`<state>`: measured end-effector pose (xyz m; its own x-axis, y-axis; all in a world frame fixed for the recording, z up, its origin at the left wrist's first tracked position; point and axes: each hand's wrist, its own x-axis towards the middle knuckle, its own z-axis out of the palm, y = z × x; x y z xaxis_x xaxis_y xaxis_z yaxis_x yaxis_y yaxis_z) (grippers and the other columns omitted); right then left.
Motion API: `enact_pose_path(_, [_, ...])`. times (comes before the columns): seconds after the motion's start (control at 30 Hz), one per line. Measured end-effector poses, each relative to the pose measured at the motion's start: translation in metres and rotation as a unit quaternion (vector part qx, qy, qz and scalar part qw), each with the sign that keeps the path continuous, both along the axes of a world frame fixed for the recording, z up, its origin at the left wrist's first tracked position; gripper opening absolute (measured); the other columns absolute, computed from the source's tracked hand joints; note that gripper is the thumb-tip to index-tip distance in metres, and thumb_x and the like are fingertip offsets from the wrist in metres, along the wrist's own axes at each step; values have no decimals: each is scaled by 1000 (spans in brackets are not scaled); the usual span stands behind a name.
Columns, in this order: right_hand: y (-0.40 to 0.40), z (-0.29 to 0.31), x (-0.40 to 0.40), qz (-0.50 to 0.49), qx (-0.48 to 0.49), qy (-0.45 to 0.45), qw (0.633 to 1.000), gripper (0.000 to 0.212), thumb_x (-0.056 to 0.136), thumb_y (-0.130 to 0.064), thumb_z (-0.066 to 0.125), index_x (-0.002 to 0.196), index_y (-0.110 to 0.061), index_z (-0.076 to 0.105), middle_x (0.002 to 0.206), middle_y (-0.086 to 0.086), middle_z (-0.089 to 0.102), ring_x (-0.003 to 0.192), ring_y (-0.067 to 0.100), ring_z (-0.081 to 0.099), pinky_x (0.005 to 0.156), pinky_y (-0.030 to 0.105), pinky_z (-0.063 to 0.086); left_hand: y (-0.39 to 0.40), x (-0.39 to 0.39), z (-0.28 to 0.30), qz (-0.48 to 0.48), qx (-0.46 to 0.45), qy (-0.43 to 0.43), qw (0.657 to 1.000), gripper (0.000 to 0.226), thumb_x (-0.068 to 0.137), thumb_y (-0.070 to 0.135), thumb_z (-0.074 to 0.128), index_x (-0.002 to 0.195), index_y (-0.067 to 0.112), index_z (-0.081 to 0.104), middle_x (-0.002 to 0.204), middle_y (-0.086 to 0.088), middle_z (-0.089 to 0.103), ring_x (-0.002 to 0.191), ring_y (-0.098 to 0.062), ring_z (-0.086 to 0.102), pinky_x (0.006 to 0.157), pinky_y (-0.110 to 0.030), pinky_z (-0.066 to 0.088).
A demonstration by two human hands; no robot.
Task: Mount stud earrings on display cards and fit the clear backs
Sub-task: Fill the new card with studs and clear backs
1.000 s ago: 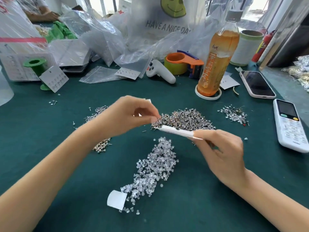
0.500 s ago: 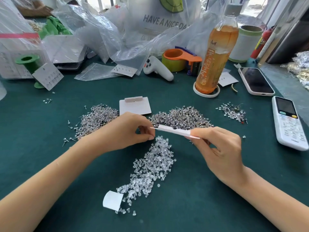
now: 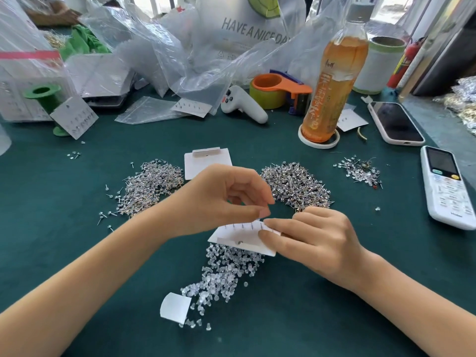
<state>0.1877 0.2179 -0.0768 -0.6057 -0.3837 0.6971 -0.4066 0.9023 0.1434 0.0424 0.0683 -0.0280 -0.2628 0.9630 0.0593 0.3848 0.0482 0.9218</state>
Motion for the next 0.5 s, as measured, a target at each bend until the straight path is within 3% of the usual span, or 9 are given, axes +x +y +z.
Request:
enact_pose_path(0.27, [-1, -1, 1, -2, -18, -26, 1000, 13, 84, 1, 64, 84, -6, 76, 74, 8, 71, 45, 21, 45, 43, 25, 36, 0, 5, 3, -31, -28, 34, 999, 18, 83, 7, 71, 99, 10, 64, 87, -1, 75, 83, -15, 71, 75, -27, 52])
enact_pose_path(0.5, [-1, -3, 0, 3, -27, -27, 999, 14, 86, 0, 64, 85, -5, 76, 75, 9, 71, 45, 22, 46, 42, 26, 36, -1, 6, 5, -34, -29, 48, 998, 16, 83, 9, 71, 97, 13, 65, 87, 1, 75, 83, -18, 71, 78, -45, 53])
